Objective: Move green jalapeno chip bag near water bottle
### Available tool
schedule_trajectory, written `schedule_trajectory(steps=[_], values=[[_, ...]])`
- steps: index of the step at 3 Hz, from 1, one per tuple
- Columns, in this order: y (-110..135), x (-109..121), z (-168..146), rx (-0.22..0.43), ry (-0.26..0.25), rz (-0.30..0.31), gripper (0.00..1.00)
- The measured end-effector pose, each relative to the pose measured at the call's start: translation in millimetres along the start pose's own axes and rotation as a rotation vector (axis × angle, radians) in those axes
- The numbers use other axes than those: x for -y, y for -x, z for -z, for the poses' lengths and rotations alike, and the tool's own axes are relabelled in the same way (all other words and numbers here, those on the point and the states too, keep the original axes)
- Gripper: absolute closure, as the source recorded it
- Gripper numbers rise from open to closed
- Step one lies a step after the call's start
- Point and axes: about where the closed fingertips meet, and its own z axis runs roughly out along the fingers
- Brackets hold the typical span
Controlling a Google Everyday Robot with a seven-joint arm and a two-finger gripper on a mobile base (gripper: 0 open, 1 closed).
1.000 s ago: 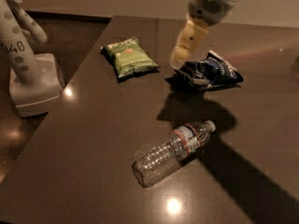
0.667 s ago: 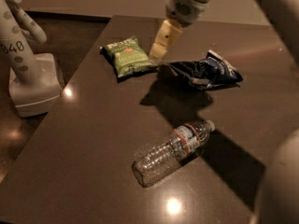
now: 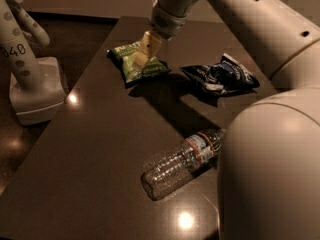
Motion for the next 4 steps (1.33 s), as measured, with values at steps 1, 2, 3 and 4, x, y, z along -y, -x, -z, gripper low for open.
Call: schedule_trajectory(steps=[1,2,3,4], values=[[15,-1,-22,-0.003,0.006,-0.049,0.0],[24,-5,-40,-0.014,0.015,-0.077,0.0],[22,-3,-52,-0.03,0.013,-0.098,0.01],[22,-4,-60,-0.046,0.02,-0.112,0.14]])
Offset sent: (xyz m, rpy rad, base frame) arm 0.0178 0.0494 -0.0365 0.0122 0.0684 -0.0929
